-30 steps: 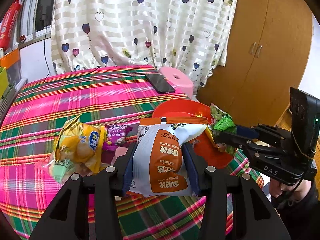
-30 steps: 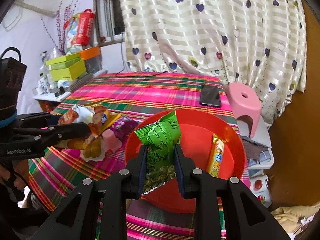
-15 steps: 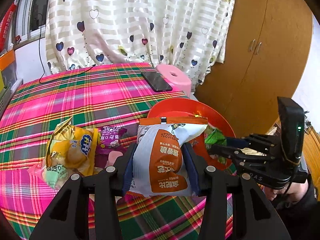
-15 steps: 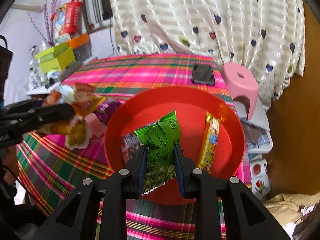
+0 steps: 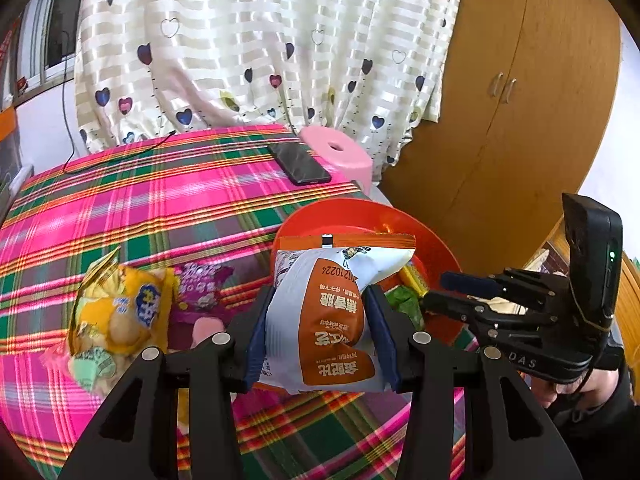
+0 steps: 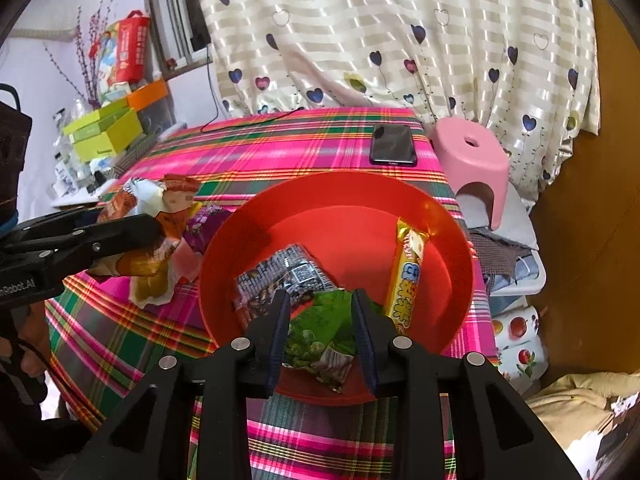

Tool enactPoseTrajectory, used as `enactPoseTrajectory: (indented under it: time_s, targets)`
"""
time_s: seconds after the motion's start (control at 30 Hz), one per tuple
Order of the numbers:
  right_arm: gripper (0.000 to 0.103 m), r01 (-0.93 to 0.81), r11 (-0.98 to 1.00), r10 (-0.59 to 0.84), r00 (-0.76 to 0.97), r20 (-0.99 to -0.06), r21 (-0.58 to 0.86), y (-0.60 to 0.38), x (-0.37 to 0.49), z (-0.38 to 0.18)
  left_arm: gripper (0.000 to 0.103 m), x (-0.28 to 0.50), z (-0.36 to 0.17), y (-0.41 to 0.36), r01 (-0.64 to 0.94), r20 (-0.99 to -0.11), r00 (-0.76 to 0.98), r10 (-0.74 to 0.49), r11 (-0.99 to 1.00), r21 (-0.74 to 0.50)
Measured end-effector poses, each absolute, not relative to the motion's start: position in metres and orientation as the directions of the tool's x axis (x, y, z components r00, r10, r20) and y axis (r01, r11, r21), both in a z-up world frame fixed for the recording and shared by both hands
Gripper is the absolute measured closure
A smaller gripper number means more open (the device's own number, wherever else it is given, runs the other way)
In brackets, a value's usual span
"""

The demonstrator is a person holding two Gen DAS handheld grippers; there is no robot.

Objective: Organize snacks
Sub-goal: 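Lower the white-orange bag into the red basket and open the left gripper while the right releases the pouch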

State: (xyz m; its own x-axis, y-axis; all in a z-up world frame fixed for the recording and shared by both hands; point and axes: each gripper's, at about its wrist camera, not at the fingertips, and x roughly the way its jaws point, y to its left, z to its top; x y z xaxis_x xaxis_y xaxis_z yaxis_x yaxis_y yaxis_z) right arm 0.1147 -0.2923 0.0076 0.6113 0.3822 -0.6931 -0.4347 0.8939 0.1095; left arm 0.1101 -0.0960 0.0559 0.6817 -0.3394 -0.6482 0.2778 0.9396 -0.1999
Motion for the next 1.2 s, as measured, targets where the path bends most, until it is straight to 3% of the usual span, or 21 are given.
enactPoseTrajectory:
  time_s: [0.6, 0.97, 1.2]
  targets:
    - [0.074, -0.412, 0.902, 0.379, 0.609, -0.697, 0.13, -0.308, 0.123, 0.003, 0.056, 0.163, 0.037, -0.134, 0.328, -0.663, 0.64, -0.389, 0.918, -0.222]
    - [0.074, -0.429, 0.892, 0.398, 0.6, -0.694, 0.14, -0.305, 0.126, 0.0, 0.056, 0.163, 0.034, -0.113, 0.244, -0.669, 0.675, -0.312, 0.95, -0.197]
    - [0.082, -0.485, 0.865, 0.428, 0.574, -0.698, 0.131, -0.275, 0.133, -0.003, 0.056, 0.142, 0.035, -0.079, 0.171, -0.662, 0.7, -0.269, 0.963, -0.21]
